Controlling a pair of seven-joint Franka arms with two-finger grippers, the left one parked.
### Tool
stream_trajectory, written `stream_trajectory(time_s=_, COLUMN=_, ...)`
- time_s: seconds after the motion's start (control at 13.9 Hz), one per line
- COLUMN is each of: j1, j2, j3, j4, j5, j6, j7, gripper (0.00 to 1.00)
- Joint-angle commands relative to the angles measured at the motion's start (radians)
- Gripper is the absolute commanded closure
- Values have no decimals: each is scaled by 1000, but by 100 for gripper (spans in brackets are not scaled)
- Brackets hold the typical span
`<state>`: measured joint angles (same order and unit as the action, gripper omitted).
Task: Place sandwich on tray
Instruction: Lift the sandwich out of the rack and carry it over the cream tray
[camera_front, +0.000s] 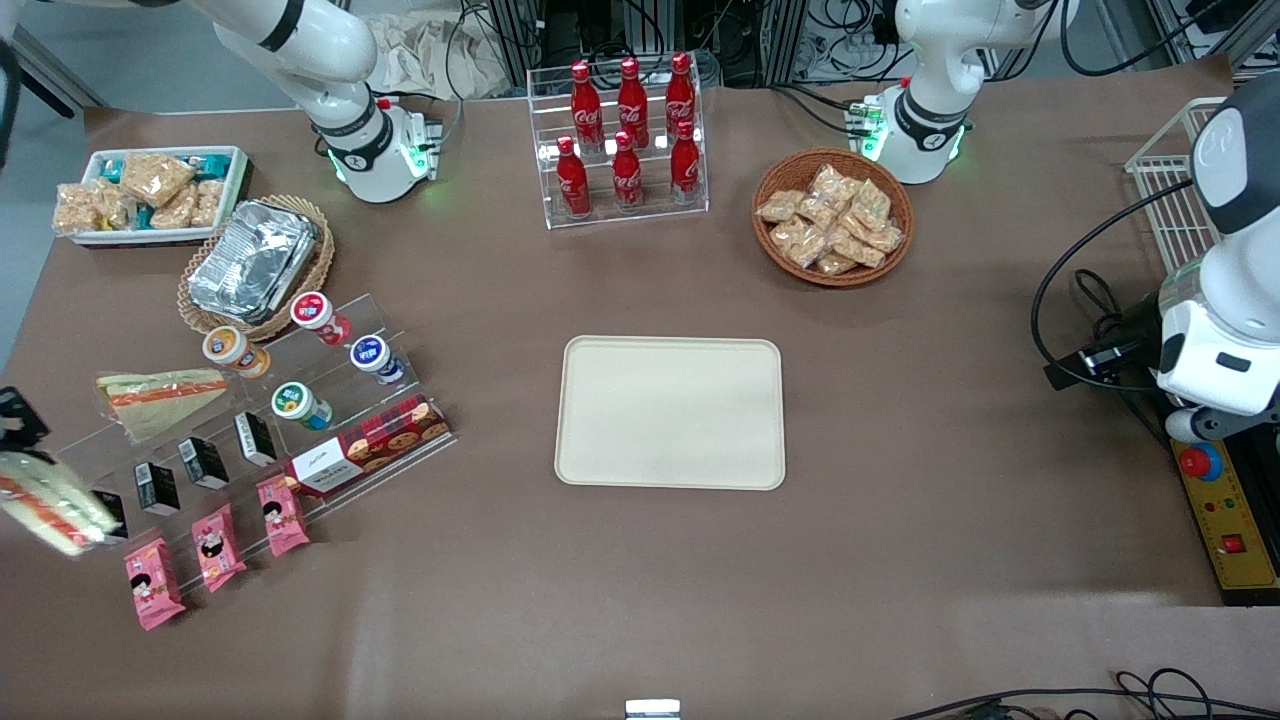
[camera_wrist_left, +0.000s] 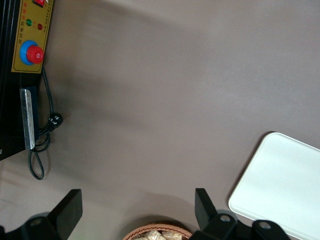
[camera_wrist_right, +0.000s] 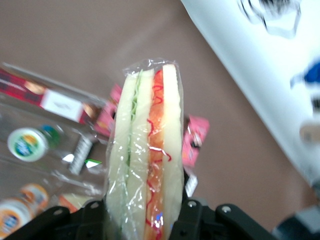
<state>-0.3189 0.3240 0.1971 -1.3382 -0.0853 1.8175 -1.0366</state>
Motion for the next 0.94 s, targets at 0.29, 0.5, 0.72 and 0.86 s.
stream_trajectory(time_s=0.29, j1=245, j2=62, j3=51, j4=-13, j5=53, j6=3, j7=102, gripper=52)
stream_trajectory(time_s=0.5, j1=363, j2=121, j3=50, j4=-12, j5=44, j6=71, j7=188, gripper=52)
stream_trajectory(time_s=0.72, j1=470, j2=165, j3=45, j4=-9, j5=35, j6=129, j7=190, gripper=52)
stream_trajectory(time_s=0.86, j1=523, j2=199, j3=45, j4=-9, j5=30, j6=172, j7=191, gripper=52)
